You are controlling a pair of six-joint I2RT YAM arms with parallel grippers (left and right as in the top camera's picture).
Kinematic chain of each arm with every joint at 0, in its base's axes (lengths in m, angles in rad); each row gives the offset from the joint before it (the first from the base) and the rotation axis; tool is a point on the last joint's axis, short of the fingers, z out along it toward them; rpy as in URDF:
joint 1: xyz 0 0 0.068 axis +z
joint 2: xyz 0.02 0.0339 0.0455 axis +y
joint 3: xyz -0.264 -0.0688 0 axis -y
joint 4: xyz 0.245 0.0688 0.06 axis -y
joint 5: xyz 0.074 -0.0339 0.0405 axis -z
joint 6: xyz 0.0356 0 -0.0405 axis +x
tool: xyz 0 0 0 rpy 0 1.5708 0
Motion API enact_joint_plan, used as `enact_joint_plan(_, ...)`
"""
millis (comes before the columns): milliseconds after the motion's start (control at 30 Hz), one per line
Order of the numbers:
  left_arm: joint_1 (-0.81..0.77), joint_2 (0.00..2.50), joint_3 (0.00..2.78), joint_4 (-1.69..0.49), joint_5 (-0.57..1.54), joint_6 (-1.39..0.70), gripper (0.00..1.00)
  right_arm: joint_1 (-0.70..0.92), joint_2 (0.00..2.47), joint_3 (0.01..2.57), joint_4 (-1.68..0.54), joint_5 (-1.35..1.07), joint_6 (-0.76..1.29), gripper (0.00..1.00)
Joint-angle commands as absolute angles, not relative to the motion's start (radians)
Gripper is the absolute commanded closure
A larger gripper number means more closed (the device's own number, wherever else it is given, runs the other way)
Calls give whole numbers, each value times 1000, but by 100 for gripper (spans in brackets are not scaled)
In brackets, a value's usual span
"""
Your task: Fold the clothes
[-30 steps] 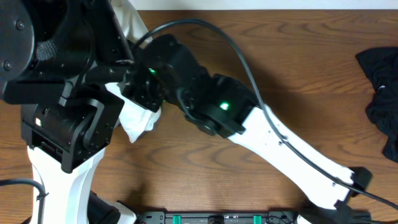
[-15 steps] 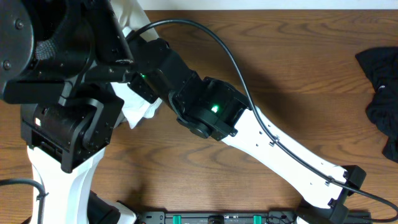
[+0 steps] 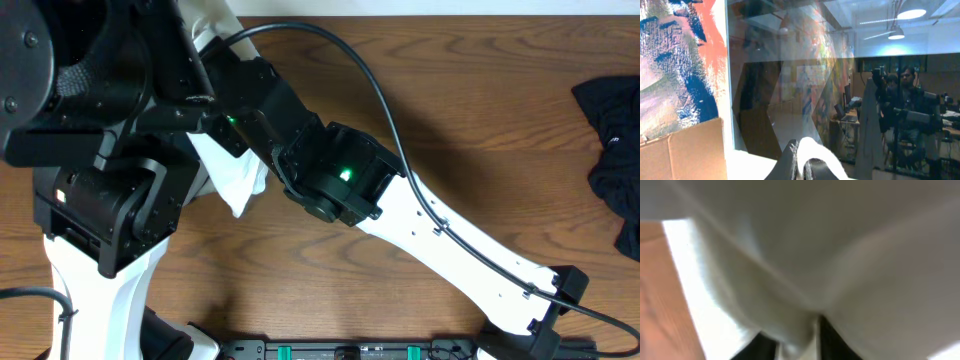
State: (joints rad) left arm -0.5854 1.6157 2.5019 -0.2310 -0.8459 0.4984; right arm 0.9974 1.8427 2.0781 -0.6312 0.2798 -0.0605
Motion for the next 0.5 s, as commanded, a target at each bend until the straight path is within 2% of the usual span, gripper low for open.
enact_joint_plan(0,-588,1605,2523,-218,-854,506,94,1000,1818,2080,-636,237,-49,87)
enact_joint_plan(33,-588,1605,2523,-218,-854,506,94,998,1813,2080,-640,244,-49,97)
enact_joint_plan(67,-588,1605,2523,-218,-854,510,94,997,1808,2080,-646,253,-49,99)
enact_joint_plan(300,-588,1601,2523,-218,-854,531,94,980,1676,2080,-761,448,-49,99)
enact_joint_plan(467,-589,1600,2523,-277,-845,514,94,911,1531,2080,-839,605,-49,99)
